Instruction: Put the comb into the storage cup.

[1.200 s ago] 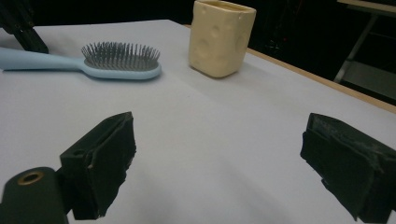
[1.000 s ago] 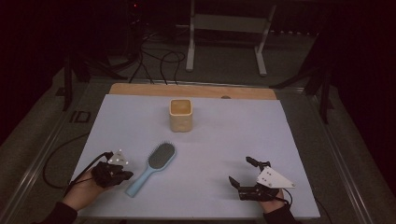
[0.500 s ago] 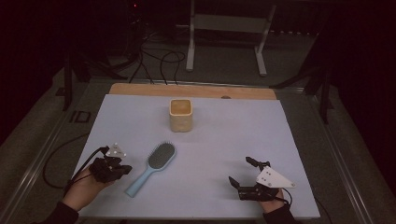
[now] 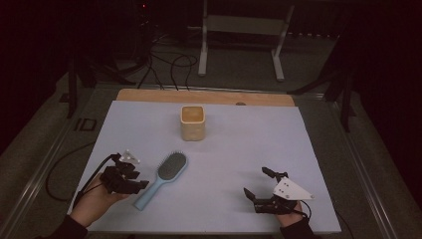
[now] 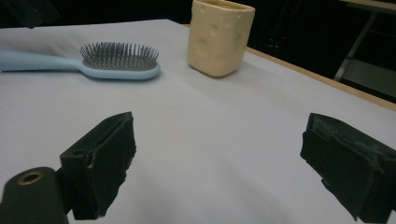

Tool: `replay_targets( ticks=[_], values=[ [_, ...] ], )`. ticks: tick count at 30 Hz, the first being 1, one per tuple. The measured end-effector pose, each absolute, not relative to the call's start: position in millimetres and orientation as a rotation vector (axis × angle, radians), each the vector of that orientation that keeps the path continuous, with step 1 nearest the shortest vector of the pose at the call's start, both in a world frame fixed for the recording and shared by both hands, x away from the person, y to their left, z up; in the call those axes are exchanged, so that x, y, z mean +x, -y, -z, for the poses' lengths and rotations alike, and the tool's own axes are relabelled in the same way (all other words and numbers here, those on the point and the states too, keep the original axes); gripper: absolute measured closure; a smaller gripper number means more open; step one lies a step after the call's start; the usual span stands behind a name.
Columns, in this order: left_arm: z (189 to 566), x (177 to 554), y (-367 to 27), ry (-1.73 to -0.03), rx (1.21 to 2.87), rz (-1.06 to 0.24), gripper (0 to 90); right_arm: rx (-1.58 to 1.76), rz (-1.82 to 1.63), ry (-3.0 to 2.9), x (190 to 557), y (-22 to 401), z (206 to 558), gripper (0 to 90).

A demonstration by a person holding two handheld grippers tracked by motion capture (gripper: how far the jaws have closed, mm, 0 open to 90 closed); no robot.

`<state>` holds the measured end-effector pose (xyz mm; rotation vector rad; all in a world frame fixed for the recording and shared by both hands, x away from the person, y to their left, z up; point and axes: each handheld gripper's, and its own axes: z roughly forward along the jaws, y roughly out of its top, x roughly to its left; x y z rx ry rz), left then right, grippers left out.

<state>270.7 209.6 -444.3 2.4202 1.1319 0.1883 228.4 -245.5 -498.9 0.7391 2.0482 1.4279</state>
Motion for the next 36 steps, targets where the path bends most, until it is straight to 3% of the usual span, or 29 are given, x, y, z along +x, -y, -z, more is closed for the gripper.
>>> replay_targets(
  ticks=[6, 14, 22, 36],
  values=[
    [445, 272, -202, -1.159, 2.42, -0.181, 22.7, 0.742, -1.428, -2.046, 228, 246, 499, 9.6],
    [451, 279, -189, -1.185, 2.455, -0.164, 3.1, 0.736, -1.422, -2.05, 228, 245, 499, 9.6],
    [460, 283, -170, -1.143, 2.608, -0.15, 0.6, 0.736, -1.426, -2.052, 228, 244, 499, 9.6],
    [474, 308, -157, -1.255, 2.6, -0.048, 0.7, 0.73, -1.421, -2.052, 228, 245, 499, 9.6]
  ],
)
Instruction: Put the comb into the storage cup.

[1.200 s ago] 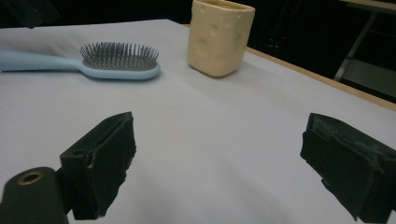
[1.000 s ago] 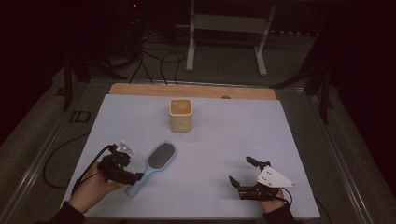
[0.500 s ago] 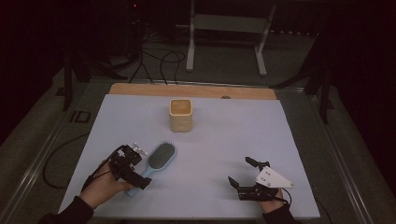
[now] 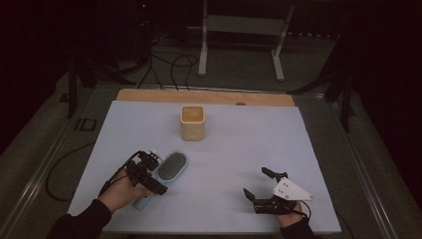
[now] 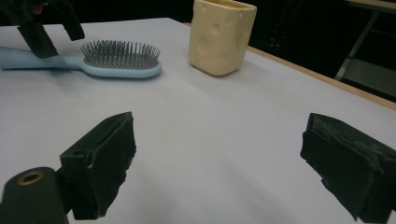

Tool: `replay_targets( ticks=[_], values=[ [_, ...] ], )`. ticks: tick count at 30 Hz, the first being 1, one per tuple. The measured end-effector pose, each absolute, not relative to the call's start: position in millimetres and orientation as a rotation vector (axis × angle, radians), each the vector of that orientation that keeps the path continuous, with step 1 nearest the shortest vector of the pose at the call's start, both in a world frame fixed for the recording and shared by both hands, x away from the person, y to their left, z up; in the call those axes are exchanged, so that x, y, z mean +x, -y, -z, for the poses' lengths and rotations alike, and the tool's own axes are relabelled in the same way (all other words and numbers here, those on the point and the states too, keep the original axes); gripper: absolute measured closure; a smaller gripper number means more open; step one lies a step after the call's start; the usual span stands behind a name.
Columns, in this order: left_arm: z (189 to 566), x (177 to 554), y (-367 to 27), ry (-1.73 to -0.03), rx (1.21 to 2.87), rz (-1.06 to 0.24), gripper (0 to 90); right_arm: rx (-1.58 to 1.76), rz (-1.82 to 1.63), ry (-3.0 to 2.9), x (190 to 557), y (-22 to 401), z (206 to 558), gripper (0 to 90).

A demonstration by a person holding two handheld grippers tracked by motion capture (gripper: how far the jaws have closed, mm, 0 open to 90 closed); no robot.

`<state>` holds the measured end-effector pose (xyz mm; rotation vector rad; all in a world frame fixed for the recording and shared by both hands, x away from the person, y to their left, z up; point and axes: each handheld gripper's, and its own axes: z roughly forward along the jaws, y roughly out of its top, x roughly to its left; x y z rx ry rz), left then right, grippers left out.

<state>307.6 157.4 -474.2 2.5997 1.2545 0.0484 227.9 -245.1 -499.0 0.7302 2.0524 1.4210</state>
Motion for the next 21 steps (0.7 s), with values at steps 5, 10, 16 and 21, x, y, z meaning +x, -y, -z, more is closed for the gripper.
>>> replay_targets(
  ticks=[5, 10, 16, 21],
  values=[
    [476.1, 309.1, -153.2, -1.265, 2.599, -0.036, 1.7, 0.735, -1.422, -2.055, 227.9, 245.1, 499.2, 9.6],
    [477.2, 311.0, -151.3, -1.298, 2.612, -0.04, 8.9, 0.736, -1.425, -2.057, 227.9, 244.6, 499.3, 9.6],
    [480.5, 311.5, -150.2, -1.297, 2.633, -0.044, 16.9, 0.734, -1.422, -2.057, 227.7, 245.0, 499.1, 9.6],
    [484.3, 314.1, -151.5, -1.302, 2.649, -0.03, 31.2, 0.735, -1.425, -2.058, 227.8, 244.4, 499.3, 9.6]
  ],
)
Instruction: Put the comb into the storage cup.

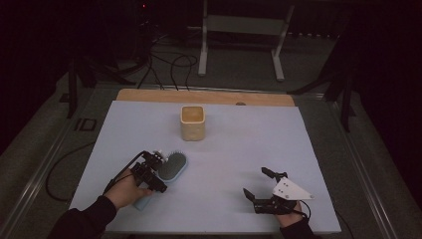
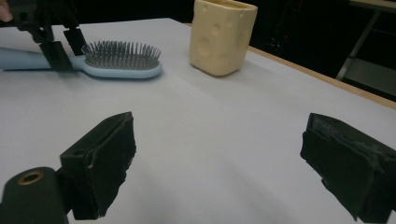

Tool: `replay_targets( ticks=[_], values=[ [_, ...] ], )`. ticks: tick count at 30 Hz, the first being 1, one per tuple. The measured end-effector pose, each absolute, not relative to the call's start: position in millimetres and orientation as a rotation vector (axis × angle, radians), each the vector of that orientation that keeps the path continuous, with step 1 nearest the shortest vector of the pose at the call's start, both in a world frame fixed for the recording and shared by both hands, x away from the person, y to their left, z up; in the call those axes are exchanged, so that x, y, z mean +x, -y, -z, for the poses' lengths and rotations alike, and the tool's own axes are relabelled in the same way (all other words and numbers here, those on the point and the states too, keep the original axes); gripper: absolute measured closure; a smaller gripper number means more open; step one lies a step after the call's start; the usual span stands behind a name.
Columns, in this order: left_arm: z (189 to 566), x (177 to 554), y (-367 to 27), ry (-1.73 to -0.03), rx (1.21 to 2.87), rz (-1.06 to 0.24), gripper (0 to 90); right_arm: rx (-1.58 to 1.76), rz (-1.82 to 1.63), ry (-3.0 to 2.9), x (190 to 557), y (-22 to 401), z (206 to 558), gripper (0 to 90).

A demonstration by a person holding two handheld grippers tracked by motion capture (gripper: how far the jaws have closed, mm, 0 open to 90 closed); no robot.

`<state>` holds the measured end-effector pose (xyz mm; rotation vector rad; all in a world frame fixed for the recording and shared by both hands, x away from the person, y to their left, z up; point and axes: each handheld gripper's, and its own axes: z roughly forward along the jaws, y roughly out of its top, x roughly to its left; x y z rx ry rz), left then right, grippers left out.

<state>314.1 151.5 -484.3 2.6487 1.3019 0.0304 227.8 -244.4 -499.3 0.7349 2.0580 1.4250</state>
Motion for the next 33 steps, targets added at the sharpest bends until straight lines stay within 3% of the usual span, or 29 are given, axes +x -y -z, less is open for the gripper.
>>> replay_targets(
  ticks=[9, 22, 33],
  values=[
    [486.4, 317.9, -151.5, -1.28, 2.642, 0.032, 56.2, 0.73, -1.425, -2.052, 228.4, 245.0, 498.8, 9.6],
    [487.8, 318.1, -151.7, -1.227, 2.694, 0.007, 69.1, 0.726, -1.422, -2.059, 227.8, 244.1, 498.8, 9.6],
    [487.6, 314.0, -155.9, -1.181, 2.67, -0.016, 70.5, 0.737, -1.425, -2.057, 228.6, 244.2, 499.1, 9.6]
  ],
)
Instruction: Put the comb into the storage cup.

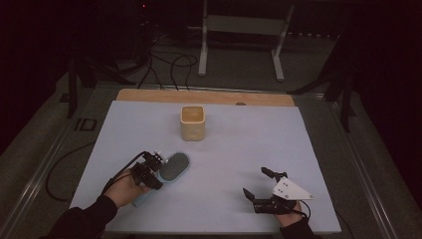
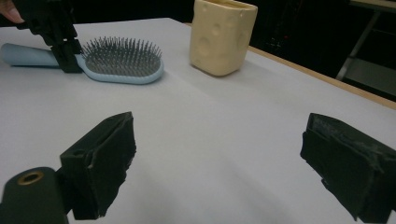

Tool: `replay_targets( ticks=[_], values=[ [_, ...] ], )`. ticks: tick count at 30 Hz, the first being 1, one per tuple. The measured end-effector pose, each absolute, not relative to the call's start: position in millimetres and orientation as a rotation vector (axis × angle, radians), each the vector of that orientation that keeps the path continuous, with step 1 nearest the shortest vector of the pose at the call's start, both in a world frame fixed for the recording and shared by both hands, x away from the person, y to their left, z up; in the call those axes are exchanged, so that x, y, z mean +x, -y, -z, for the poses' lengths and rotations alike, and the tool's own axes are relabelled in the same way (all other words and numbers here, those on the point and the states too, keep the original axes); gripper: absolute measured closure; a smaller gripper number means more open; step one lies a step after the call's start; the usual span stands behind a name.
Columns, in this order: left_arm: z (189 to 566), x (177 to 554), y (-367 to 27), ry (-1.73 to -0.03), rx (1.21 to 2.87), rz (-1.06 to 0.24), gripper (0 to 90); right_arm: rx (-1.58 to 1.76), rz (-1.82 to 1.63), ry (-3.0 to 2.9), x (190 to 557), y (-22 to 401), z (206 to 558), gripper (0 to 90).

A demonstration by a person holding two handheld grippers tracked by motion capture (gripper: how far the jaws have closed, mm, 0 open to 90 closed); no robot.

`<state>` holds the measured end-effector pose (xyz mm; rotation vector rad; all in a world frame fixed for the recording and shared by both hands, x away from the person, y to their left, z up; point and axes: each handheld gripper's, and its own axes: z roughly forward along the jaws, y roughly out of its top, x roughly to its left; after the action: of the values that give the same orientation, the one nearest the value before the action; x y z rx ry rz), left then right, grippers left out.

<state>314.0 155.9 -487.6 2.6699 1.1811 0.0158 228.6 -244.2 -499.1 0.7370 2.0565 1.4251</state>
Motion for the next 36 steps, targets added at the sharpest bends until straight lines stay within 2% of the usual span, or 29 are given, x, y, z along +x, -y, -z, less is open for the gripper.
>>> replay_targets(
  ticks=[10, 18, 36],
  values=[
    [478, 311, -162, -1.131, 2.591, 0.002, 70.7, 0.741, -1.428, -2.055, 229, 245, 499, 9.6],
    [459, 310, -168, -1.117, 2.502, -0.057, 70.8, 0.739, -1.428, -2.054, 229, 245, 499, 9.6],
    [426, 301, -158, -0.961, 2.338, -0.176, 70.7, 0.745, -1.428, -2.053, 229, 245, 499, 9.6]
  ],
)
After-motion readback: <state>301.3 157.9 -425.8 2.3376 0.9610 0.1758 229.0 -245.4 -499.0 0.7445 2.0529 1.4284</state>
